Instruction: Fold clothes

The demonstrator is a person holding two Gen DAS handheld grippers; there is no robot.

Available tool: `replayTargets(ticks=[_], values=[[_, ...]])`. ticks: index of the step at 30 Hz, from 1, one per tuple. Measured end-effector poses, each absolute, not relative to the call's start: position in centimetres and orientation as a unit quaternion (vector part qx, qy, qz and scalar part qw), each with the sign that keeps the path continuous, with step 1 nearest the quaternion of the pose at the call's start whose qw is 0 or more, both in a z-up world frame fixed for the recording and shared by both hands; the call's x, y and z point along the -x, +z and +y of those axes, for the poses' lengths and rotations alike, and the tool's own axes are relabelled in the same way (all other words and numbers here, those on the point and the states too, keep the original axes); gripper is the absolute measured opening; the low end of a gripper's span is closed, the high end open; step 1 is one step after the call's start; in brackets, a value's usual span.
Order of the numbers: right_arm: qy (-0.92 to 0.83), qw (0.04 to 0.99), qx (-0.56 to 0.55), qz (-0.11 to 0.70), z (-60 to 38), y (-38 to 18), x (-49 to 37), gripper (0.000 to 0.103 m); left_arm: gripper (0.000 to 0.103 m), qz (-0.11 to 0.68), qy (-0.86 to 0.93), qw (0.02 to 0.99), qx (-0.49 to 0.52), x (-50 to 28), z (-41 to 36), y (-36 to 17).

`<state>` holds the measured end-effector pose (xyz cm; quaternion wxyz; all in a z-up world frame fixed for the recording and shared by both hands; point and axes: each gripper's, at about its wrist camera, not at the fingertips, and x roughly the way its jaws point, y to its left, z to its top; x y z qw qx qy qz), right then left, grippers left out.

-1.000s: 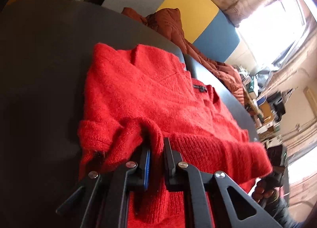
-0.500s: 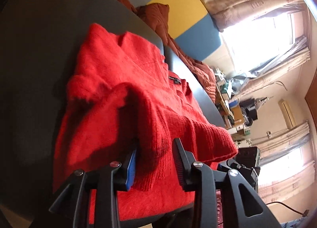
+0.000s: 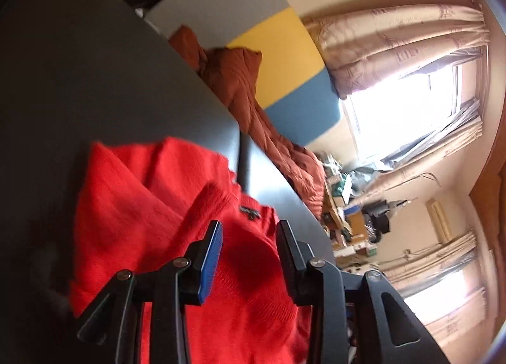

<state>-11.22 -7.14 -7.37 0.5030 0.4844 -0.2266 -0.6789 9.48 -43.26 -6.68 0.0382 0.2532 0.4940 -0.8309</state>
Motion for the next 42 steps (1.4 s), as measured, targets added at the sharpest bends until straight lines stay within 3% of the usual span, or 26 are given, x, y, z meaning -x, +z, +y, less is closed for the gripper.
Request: replayTargets(ticks=[7,12,20,23,25,26,27,29,34,42], values=[[-0.739,0.475,-0.462,-0.125,-4.3,-6.2,10.1,0.081,0.047,0.370,-0.863,0.101,-0.328,-11.2,-42.8,-6.6],[-0.767,0.447,-0.459,-0.042,-5.7,-6.5,11.1,0.067,0.051,0.271,-0.882,0.103,-0.372,-9.8,-41.0,-6.2],[-0.769,0.420,-0.481,0.042,-9.9,-8.1,13.9,0.064,0.051,0.222,-0.865,0.057,-0.446,-5.4,-40.1,-7.7],[-0.763,0.418,-0.489,0.064,-11.1,-8.8,14.6,0.064,0.048,0.224,-0.855,0.044,-0.466,-4.1,-40.1,-8.8],[-0.758,0.423,-0.490,0.080,-11.7,-9.1,14.6,0.050,0.031,0.216,-0.857,0.043,-0.465,-4.1,-39.8,-8.8],[-0.755,0.427,-0.490,0.089,-12.0,-9.2,14.4,0.032,0.018,0.212,-0.859,0.044,-0.464,-4.2,-39.6,-8.8],[-0.757,0.428,-0.483,0.105,-12.2,-9.1,13.9,0.022,0.011,0.208,-0.862,0.044,-0.461,-4.3,-39.4,-8.7],[-0.763,0.428,-0.465,0.135,-12.5,-8.7,12.9,0.010,0.009,0.203,-0.870,0.047,-0.447,-5.2,-38.9,-8.1],[-0.784,0.428,-0.423,0.153,-11.1,-6.6,10.3,0.008,0.008,0.217,-0.890,0.058,-0.396,-8.7,-38.4,-5.7],[-0.826,0.424,-0.362,0.086,-7.0,-0.3,7.6,0.008,0.007,0.234,-0.924,0.053,-0.299,-14.5,-37.4,0.4]])
